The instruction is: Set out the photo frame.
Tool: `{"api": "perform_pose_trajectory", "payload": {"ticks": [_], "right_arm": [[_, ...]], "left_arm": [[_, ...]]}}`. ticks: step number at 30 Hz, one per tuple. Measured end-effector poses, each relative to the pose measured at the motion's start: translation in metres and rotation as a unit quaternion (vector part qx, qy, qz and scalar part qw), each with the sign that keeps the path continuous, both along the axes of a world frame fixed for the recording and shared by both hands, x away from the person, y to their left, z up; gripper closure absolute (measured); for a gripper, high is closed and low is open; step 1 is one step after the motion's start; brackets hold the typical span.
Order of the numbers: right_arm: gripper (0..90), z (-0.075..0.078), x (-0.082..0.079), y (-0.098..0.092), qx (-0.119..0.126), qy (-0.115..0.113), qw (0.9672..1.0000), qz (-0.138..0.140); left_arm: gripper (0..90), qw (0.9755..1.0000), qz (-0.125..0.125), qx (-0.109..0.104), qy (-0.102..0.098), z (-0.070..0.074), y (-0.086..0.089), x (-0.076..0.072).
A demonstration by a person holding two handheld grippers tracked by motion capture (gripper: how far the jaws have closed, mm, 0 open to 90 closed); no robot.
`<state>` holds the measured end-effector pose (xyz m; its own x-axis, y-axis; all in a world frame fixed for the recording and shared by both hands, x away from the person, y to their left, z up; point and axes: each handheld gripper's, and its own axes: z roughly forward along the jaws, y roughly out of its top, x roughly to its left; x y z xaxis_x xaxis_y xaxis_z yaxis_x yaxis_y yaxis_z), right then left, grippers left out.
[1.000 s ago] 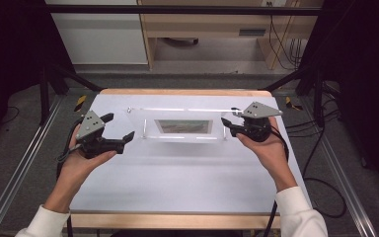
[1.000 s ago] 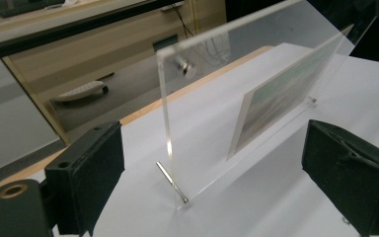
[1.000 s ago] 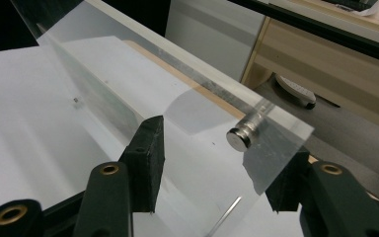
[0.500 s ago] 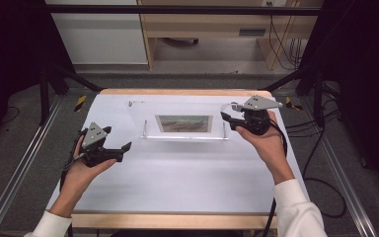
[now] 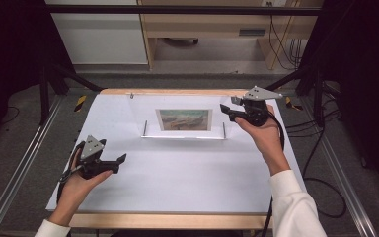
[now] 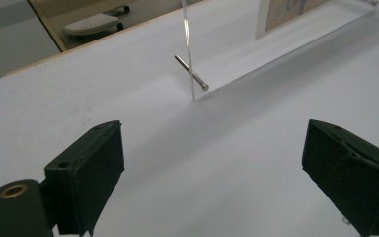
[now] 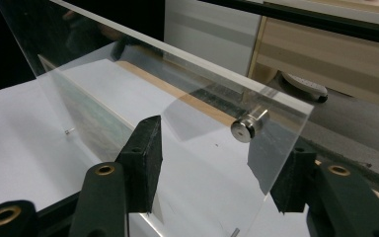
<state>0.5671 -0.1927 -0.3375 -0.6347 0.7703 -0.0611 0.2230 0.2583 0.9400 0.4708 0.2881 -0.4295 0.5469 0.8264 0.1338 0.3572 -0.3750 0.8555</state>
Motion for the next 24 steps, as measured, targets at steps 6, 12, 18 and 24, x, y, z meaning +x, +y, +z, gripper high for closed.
{"api": "perform_pose_trajectory", "payload": {"ticks": [6,12,18,24], "right_arm": [[45.5,0.002,0.009,0.001,0.005,0.010,0.9999,-0.010],[45.1,0.002,0.019,0.001,0.015,0.018,0.9996,-0.018],[44.9,0.001,0.031,0.001,0.028,0.026,0.9990,-0.023],[44.5,0.002,0.041,0.001,0.032,0.039,0.9983,-0.029]], "left_arm": [[8.8,0.9998,-0.001,0.014,0.015,-0.011,0.005,-0.012],[8.8,0.9994,-0.005,0.024,0.023,-0.016,0.009,-0.019],[8.8,0.9994,-0.003,0.024,0.027,-0.018,0.014,-0.021],[8.8,0.9993,0.008,0.010,0.035,-0.021,0.019,-0.019]]}}
